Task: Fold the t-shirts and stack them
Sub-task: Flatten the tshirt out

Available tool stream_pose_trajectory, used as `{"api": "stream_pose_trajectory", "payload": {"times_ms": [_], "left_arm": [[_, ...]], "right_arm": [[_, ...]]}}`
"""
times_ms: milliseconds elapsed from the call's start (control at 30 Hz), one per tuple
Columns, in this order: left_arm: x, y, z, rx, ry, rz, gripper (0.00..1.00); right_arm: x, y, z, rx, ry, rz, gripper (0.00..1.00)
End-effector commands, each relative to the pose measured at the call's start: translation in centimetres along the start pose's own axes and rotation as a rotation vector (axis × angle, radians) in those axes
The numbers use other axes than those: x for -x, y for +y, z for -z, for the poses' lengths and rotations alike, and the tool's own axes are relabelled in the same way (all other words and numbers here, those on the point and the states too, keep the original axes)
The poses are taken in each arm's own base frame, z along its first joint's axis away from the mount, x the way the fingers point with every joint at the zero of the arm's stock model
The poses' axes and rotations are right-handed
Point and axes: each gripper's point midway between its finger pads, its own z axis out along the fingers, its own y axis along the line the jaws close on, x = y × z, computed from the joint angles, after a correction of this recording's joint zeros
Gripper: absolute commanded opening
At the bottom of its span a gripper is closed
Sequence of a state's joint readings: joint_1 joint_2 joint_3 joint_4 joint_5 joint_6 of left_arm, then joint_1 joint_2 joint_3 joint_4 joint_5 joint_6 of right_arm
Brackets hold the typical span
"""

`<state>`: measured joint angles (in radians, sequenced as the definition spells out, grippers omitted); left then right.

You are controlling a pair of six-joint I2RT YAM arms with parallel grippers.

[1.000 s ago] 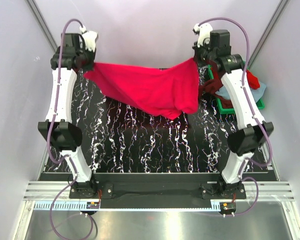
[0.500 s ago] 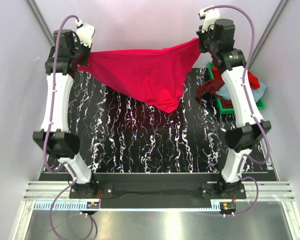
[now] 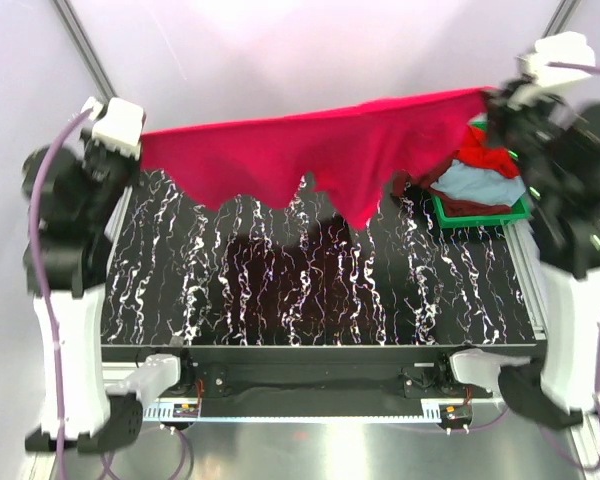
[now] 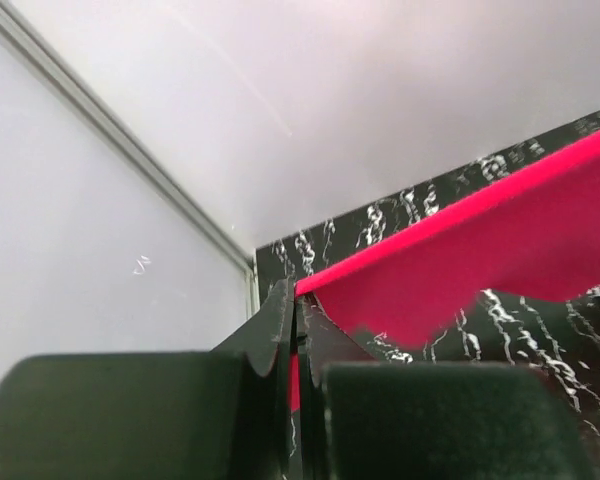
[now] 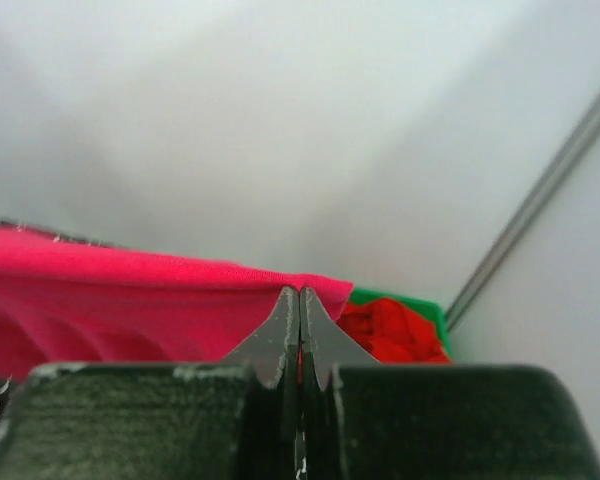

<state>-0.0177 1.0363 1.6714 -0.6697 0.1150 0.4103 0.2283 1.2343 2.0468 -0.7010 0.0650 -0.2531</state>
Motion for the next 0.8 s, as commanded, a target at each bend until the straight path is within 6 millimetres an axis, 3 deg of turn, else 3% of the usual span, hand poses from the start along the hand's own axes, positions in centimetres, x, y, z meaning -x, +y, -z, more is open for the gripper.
{"api": "stream_pose_trajectory", "payload": {"times_ms": [0, 100, 200, 233, 333, 367, 400, 467, 500, 533, 567, 600, 667, 700, 733, 767], "left_arm": [[2.2, 1.6, 2.0, 0.085, -0.088, -0.023, 0.0], [4.4, 3.1, 3.7, 0.15, -0.138, -0.035, 0.0], [6.0, 4.3, 3.6, 0.184, -0.164, -0.056, 0.0], [5.8, 4.5, 2.7, 0.186, -0.147, -0.068, 0.0], [4.3, 4.5, 0.0, 0.171, -0.089, -0.083, 0.0], [3.5, 4.2, -1.0, 0.158, -0.065, -0.085, 0.0], [1.4, 3.6, -2.6, 0.134, -0.01, -0.083, 0.0], [-1.1, 2.6, -4.3, 0.101, 0.053, -0.083, 0.0], [-4.3, 1.5, -5.8, 0.067, 0.127, -0.084, 0.0], [-6.0, 0.8, -6.6, 0.045, 0.16, -0.094, 0.0], [-7.6, 0.1, -7.3, 0.022, 0.188, -0.097, 0.0], [-11.8, -1.8, -8.7, -0.042, 0.274, -0.097, 0.0], [-15.7, -3.4, -10.2, -0.092, 0.344, -0.108, 0.0], [-19.9, -5.1, -11.4, -0.145, 0.428, -0.105, 0.0], [-21.8, -5.7, -12.1, -0.163, 0.466, -0.113, 0.0], [-23.2, -6.2, -12.9, -0.176, 0.49, -0.115, 0.0]], "right_arm": [[1.5, -4.4, 3.8, -0.183, -0.034, 0.004, 0.0], [2.9, -5.5, 5.4, -0.226, -0.077, 0.015, 0.0], [3.8, -6.1, 4.6, -0.254, -0.107, 0.027, 0.0], [4.1, -6.4, 4.0, -0.266, -0.124, 0.041, 0.0], [2.6, -6.3, 0.7, -0.258, -0.107, 0.087, 0.0], [1.4, -6.1, -0.9, -0.246, -0.08, 0.1, 0.0], [0.3, -5.6, -2.1, -0.221, -0.059, 0.111, 0.0], [-3.6, -4.3, -5.4, -0.161, 0.014, 0.109, 0.0], [-6.5, -3.4, -6.9, -0.124, 0.071, 0.109, 0.0], [-7.7, -2.9, -7.9, -0.101, 0.082, 0.105, 0.0], [-10.3, -1.9, -9.7, -0.059, 0.126, 0.102, 0.0], [-12.0, -1.4, -10.7, -0.038, 0.156, 0.097, 0.0], [-18.4, 0.1, -13.8, 0.02, 0.272, 0.103, 0.0], [-20.4, 1.0, -14.8, 0.057, 0.304, 0.1, 0.0], [-22.7, 1.6, -15.9, 0.085, 0.338, 0.105, 0.0], [-27.1, 2.7, -17.6, 0.129, 0.413, 0.106, 0.0]]}}
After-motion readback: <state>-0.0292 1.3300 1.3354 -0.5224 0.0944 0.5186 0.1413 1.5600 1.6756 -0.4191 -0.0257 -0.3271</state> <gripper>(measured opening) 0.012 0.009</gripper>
